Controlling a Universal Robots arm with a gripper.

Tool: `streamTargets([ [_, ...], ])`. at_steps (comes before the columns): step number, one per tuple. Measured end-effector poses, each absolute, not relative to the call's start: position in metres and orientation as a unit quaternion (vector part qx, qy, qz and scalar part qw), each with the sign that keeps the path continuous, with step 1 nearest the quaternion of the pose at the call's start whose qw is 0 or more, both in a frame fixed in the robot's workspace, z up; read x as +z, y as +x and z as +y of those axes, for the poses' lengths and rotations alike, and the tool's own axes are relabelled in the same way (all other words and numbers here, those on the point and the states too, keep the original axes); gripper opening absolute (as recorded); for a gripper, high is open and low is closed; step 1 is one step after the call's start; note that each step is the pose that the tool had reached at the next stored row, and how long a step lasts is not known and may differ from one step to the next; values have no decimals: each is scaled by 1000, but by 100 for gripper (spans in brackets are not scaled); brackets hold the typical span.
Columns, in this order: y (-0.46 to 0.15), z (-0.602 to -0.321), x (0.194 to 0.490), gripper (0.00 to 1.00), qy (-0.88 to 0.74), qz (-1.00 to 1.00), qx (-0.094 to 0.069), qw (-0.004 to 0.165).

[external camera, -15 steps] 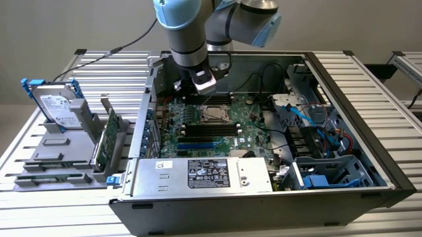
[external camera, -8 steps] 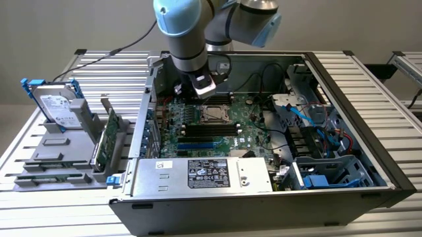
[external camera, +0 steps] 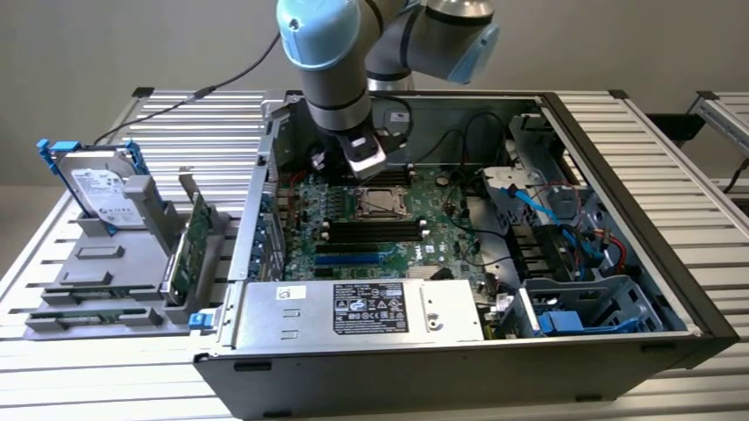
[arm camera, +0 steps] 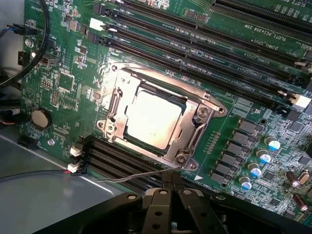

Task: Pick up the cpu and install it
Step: 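Install the first cpu locking lever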

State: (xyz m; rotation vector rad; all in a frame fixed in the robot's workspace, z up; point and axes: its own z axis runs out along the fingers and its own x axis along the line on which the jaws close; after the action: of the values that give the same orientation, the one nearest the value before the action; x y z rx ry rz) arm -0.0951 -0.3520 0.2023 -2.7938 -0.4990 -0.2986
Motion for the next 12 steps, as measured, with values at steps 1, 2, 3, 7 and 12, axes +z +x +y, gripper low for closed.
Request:
streamTargets([
  [1, -95, -352, 202, 11, -969, -173, -104, 143],
  [2, -94, -352, 202, 11, -969, -173, -104, 143],
  [3, -93, -352, 201, 11, -969, -173, -104, 143],
  [7, -91, -352, 200, 11, -969, -173, -103, 143],
  [12, -87, -351, 199, 11, -969, -173, -104, 143],
])
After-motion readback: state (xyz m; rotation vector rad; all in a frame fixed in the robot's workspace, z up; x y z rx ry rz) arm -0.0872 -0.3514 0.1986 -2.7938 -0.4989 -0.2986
